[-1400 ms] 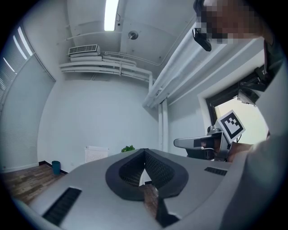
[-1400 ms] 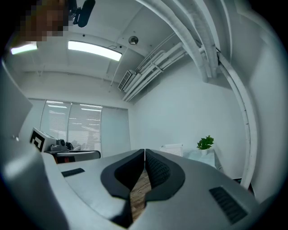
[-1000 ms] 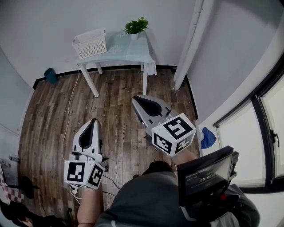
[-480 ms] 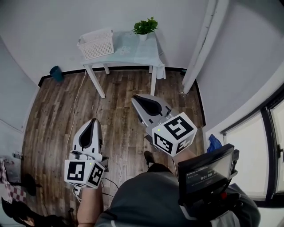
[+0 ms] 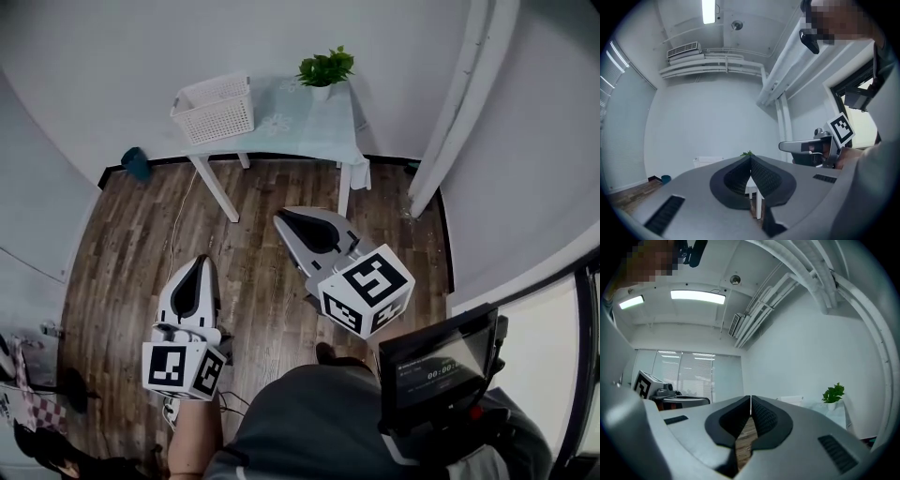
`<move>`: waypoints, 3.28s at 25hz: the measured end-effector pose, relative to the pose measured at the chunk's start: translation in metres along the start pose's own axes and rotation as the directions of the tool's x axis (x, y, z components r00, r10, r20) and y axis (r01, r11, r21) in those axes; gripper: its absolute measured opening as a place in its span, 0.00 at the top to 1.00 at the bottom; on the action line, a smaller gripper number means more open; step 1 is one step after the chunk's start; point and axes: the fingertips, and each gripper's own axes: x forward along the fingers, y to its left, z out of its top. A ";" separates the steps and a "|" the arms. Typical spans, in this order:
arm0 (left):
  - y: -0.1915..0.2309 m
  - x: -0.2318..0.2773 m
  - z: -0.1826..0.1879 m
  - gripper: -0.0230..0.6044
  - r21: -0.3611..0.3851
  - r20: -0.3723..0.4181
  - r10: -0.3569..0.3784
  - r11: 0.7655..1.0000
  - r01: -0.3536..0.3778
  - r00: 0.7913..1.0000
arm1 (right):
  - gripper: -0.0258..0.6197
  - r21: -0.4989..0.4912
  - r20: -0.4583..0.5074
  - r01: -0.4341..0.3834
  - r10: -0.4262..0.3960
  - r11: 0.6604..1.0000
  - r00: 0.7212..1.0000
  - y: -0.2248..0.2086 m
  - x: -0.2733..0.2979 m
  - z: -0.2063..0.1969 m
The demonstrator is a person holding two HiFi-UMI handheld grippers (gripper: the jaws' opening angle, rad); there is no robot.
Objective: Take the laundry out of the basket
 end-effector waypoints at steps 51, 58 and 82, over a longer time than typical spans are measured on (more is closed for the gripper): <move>0.241 0.193 -0.025 0.95 -0.069 -0.052 0.005 0.998 -0.008 0.999 | 0.93 -0.038 -0.056 -0.035 0.033 0.999 0.998 -0.113 0.290 -0.030; 0.296 0.217 -0.038 0.95 -0.116 -0.051 -0.023 0.993 0.017 0.998 | 0.93 -0.060 -0.072 -0.003 -0.001 0.998 0.997 -0.125 0.339 -0.038; 0.345 0.432 -0.034 0.95 -0.057 -0.086 0.046 0.997 -0.051 0.995 | 0.93 0.002 -0.039 -0.067 0.067 0.998 0.997 -0.318 0.459 -0.042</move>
